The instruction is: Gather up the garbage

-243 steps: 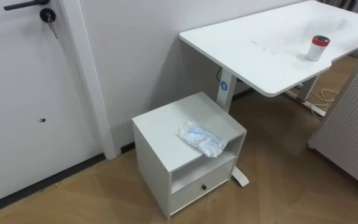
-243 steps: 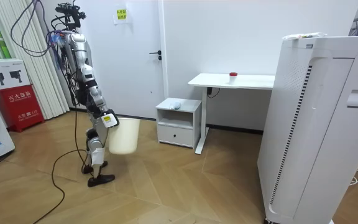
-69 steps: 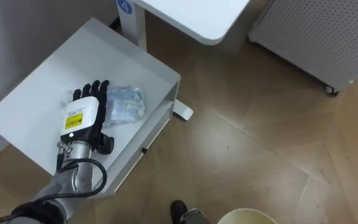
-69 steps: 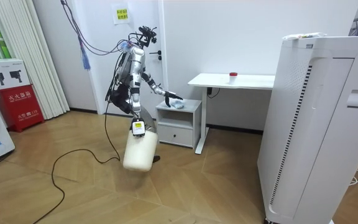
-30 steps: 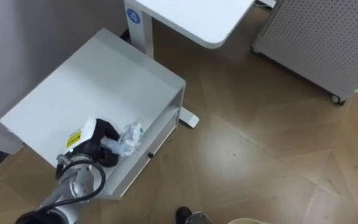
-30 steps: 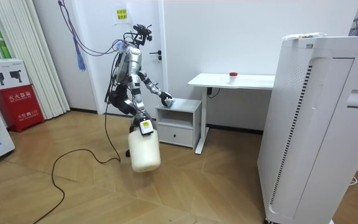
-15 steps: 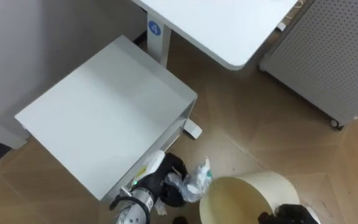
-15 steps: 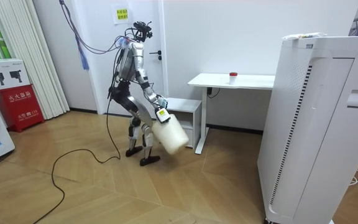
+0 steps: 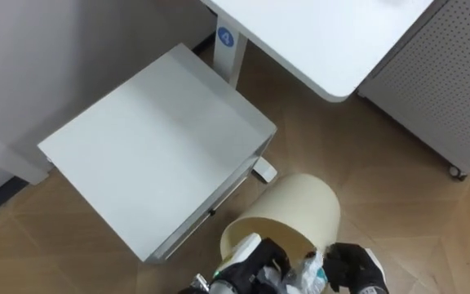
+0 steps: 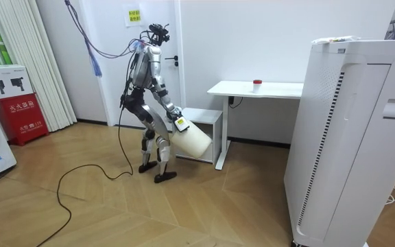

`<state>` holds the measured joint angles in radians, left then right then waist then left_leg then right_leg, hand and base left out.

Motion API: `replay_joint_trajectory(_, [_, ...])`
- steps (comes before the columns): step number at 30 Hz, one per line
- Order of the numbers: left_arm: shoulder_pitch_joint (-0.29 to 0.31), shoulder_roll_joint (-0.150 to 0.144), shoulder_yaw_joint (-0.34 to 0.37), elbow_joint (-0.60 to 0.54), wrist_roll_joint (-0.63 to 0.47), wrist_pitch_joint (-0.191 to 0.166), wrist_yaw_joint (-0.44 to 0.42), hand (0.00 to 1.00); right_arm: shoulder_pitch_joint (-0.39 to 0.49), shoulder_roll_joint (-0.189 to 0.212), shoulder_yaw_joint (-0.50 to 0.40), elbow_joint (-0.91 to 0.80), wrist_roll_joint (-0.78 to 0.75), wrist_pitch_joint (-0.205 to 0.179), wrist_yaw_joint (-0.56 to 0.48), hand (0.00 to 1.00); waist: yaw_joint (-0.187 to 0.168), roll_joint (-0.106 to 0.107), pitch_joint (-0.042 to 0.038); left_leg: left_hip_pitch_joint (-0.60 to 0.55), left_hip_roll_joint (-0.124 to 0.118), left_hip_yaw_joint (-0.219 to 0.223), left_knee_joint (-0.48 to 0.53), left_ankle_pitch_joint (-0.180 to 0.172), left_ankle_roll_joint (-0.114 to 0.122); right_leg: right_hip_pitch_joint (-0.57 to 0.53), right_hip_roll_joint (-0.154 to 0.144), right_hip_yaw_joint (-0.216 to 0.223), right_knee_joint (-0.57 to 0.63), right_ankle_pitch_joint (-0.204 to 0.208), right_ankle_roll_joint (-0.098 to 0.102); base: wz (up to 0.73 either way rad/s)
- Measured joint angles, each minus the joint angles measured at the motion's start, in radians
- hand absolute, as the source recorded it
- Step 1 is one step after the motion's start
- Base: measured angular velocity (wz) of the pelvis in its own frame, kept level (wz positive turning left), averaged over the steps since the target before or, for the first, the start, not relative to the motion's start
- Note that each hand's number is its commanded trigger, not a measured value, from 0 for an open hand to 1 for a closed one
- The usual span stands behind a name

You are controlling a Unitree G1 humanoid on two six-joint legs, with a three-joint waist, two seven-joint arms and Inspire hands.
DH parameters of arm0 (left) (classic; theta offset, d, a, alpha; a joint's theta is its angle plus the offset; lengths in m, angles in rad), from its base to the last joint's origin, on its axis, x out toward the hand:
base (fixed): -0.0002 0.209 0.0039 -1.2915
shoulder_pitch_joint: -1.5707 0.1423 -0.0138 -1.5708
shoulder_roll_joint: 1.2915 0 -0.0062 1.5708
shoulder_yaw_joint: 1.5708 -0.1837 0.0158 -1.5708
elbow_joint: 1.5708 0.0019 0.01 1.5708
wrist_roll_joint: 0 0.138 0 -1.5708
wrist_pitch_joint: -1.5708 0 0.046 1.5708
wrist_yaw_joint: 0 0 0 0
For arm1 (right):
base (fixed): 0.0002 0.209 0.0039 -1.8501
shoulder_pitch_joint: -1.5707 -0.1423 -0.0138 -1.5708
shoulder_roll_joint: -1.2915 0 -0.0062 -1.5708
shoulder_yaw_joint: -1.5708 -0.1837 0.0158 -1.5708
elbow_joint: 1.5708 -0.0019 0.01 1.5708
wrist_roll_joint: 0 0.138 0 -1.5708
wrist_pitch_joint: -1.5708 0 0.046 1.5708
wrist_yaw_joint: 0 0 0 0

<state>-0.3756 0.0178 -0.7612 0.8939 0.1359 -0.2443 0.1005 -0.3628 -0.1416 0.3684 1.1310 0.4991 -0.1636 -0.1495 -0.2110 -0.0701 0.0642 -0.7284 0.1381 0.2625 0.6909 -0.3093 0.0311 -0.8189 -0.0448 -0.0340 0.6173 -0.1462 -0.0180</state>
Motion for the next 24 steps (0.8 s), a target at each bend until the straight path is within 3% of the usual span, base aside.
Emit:
replay_joint_trajectory(17, [0.009,0.012,-0.009,0.001,0.035,0.048,-0.024,1.0,0.003,-0.003,0.001,0.005,0.009,-0.001,0.001,1.0,0.009,0.005,-0.0023,0.008,-0.011,0.003,-0.017,0.005,0.006,0.004,-0.007,-0.002,-0.01,0.005,0.007,0.0])
replay_joint_trajectory(19, [0.008,0.013,-0.009,0.0,0.037,0.051,-0.024,1.0,0.012,-0.013,0.001,0.004,0.041,-0.001,0.002,1.0,0.026,0.006,-0.0025,0.008,-0.011,0.005,-0.022,0.005,0.006,0.003,-0.008,0.001,-0.009,0.005,0.007,0.0])
replay_joint_trajectory(24, [0.007,0.022,0.011,-0.003,0.108,0.052,-0.019,1.0,0.045,-0.013,0.002,-0.031,0.217,0.0,0.044,1.0,0.03,0.015,-0.0065,0.008,-0.01,0.004,-0.019,0.005,0.006,0.002,-0.008,-0.002,-0.006,0.005,0.006,0.0])
